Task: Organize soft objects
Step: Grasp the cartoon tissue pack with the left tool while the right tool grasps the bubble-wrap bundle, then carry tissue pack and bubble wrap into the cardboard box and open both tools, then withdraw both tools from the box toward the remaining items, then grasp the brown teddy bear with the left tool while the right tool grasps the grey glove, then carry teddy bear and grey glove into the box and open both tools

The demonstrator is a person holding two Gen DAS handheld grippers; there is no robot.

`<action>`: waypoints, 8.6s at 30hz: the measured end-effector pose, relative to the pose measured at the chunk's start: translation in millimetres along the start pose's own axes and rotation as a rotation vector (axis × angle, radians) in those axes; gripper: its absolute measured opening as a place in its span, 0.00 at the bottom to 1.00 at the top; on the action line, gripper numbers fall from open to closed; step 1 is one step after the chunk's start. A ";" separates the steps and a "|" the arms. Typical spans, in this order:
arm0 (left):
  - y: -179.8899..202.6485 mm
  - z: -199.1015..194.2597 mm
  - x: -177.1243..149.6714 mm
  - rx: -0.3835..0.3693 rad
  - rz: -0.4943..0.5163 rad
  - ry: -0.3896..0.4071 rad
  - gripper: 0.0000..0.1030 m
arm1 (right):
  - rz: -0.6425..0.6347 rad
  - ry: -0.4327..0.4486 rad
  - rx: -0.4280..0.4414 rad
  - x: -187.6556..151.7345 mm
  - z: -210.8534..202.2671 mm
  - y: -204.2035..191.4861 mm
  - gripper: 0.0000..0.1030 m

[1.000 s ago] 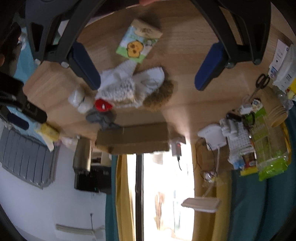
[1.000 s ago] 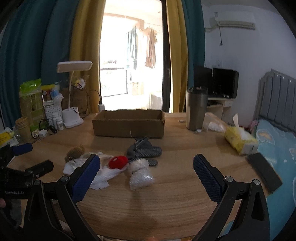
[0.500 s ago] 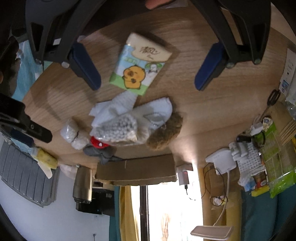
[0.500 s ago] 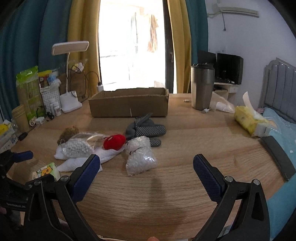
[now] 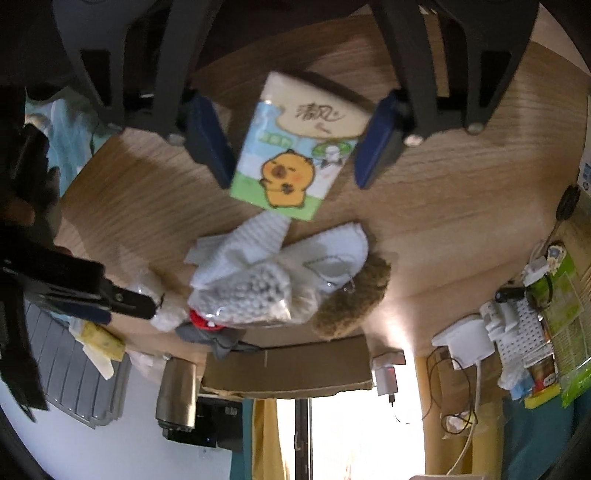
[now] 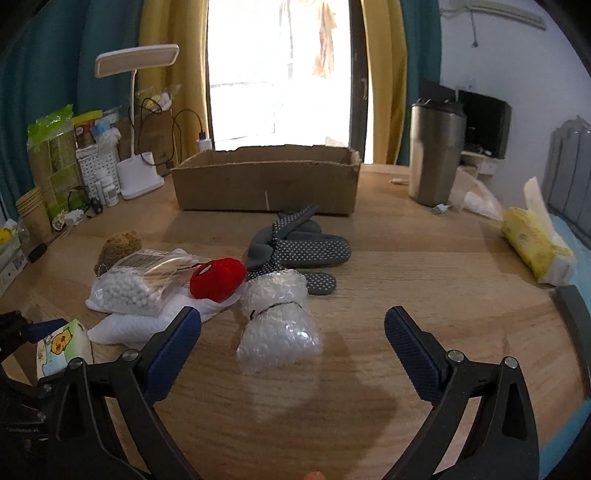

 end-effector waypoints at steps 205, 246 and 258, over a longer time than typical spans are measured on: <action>-77.9 50.2 127.6 -0.105 -0.227 -0.029 0.86 | -0.060 -0.165 0.072 103.0 75.7 6.6 0.65; -70.0 51.7 122.5 -0.153 -0.186 -0.051 0.64 | -0.101 -0.165 0.078 91.0 61.5 -0.3 0.29; -66.9 15.1 130.4 -0.137 -0.173 0.036 0.64 | -0.098 -0.099 0.077 97.6 34.0 2.3 0.29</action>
Point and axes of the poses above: each gripper's, at about its wrist camera, not at the fingertips, and z roughly the way its jaws point, y to its right, x to its top, the point moved 2 cm from there along z, roughly the way its jaws point, and after that the axes turned 14 degrees about -y, right-handed, at the moved point
